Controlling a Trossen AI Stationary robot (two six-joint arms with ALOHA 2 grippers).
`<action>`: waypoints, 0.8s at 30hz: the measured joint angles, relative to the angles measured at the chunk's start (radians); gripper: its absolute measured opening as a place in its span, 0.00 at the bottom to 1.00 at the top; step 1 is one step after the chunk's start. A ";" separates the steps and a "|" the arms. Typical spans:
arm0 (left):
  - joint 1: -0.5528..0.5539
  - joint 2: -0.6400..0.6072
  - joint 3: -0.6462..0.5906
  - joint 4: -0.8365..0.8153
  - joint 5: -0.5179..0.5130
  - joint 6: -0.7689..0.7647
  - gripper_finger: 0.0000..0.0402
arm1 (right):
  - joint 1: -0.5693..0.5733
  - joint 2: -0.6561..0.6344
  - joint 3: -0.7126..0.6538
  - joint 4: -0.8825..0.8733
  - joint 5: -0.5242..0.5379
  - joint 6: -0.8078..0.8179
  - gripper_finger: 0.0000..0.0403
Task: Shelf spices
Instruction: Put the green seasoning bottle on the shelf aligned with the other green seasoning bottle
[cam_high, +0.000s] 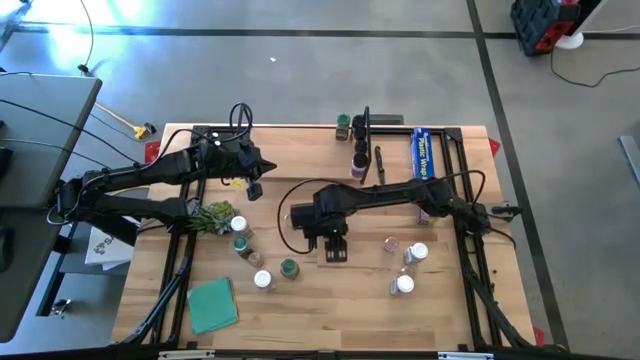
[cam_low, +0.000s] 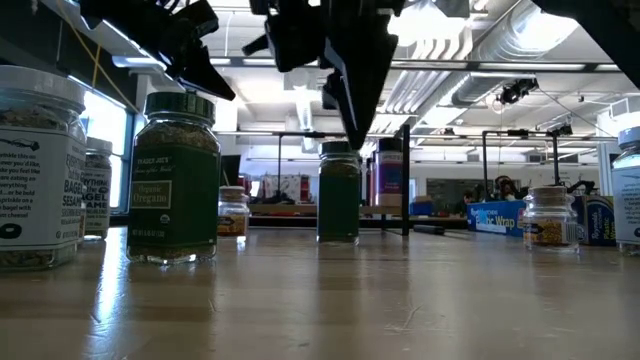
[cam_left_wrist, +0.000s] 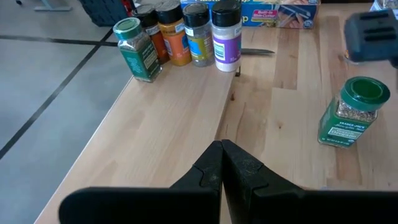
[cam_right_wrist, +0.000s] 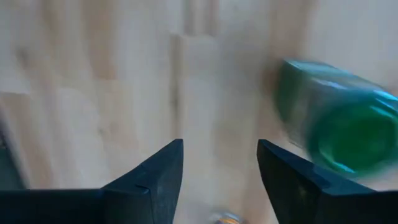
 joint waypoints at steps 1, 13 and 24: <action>0.000 0.000 0.000 0.000 0.000 -0.002 0.00 | 0.000 0.000 0.000 -0.017 0.042 0.000 0.48; 0.000 0.000 0.000 -0.016 0.000 -0.004 0.00 | -0.020 -0.070 -0.116 -0.088 0.356 0.037 0.47; 0.000 0.000 0.000 -0.018 0.000 -0.005 0.00 | -0.176 -0.326 -0.422 0.046 0.142 0.589 0.50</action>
